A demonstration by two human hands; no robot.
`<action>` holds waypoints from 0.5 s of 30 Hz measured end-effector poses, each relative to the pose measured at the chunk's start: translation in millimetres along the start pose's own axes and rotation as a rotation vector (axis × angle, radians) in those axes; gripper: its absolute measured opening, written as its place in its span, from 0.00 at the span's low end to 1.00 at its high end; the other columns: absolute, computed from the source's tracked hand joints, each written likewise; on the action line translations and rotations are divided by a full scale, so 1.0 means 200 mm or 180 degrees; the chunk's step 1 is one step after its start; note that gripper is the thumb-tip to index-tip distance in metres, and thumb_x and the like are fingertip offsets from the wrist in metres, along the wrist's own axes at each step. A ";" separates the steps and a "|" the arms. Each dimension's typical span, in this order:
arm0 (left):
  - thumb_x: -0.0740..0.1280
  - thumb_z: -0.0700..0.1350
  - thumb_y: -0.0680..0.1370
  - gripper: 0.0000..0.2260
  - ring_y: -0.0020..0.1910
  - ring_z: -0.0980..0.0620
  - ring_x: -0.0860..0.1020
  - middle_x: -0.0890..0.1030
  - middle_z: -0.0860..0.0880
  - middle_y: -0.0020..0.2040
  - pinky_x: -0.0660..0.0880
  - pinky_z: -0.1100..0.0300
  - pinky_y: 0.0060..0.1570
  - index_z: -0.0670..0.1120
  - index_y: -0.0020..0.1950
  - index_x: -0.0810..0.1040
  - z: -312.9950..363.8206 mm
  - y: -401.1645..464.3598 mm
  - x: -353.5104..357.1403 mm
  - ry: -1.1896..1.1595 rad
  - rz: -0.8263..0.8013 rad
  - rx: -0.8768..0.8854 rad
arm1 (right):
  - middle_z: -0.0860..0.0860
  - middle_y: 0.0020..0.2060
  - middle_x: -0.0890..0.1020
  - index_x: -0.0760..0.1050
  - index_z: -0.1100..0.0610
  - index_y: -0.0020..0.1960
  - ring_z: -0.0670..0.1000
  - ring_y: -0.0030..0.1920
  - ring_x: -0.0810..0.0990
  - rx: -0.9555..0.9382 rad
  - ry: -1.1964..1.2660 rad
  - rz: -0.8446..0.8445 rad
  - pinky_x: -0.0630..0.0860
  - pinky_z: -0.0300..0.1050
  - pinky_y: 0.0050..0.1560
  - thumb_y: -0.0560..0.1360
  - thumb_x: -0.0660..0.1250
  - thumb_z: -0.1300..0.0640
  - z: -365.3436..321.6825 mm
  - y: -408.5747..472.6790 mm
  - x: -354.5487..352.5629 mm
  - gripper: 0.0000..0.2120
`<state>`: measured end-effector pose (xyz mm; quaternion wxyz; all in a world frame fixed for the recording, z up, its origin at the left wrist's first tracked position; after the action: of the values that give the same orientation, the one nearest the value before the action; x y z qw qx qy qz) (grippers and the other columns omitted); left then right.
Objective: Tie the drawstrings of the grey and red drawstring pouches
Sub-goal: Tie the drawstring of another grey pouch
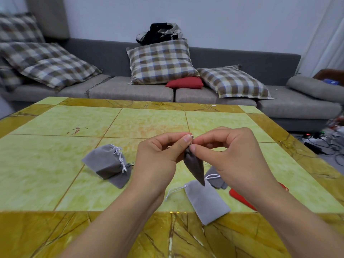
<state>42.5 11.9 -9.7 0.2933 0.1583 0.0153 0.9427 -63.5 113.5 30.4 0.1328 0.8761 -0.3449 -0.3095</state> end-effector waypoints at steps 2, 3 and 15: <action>0.72 0.38 0.74 0.04 0.42 0.52 0.85 0.87 0.47 0.40 0.80 0.65 0.43 0.44 0.45 0.86 0.02 -0.01 0.00 0.0329 0.0057 0.0323 | 0.44 0.35 0.85 0.86 0.50 0.40 0.43 0.40 0.83 0.0002 0.0053 -0.0019 0.78 0.36 0.43 0.69 0.77 0.59 -0.01 0.00 0.00 0.04; 0.72 0.38 0.74 0.04 0.43 0.52 0.85 0.87 0.48 0.40 0.80 0.64 0.45 0.45 0.45 0.86 0.03 -0.01 0.00 0.0472 0.0067 0.0464 | 0.45 0.35 0.85 0.86 0.52 0.40 0.43 0.40 0.84 0.0047 0.0175 -0.0049 0.79 0.36 0.43 0.70 0.76 0.61 0.00 0.00 0.00 0.04; 0.70 0.33 0.73 0.07 0.44 0.46 0.86 0.86 0.42 0.43 0.81 0.62 0.43 0.37 0.49 0.84 0.07 0.00 0.03 0.0344 -0.0824 0.0267 | 0.52 0.29 0.83 0.82 0.57 0.33 0.52 0.32 0.82 0.0622 0.0652 -0.0221 0.81 0.52 0.39 0.68 0.73 0.64 0.03 0.00 0.01 0.06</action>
<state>43.0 14.1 5.8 0.4043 0.1161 0.0907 0.9027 -66.5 111.5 25.4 0.0707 0.9233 -0.3274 -0.1878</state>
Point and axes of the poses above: each hand's wrist, its own y-axis towards the middle knuckle, its own x-axis out of the palm, z = x × y, the point moved 5 cm from there along y, towards the middle knuckle
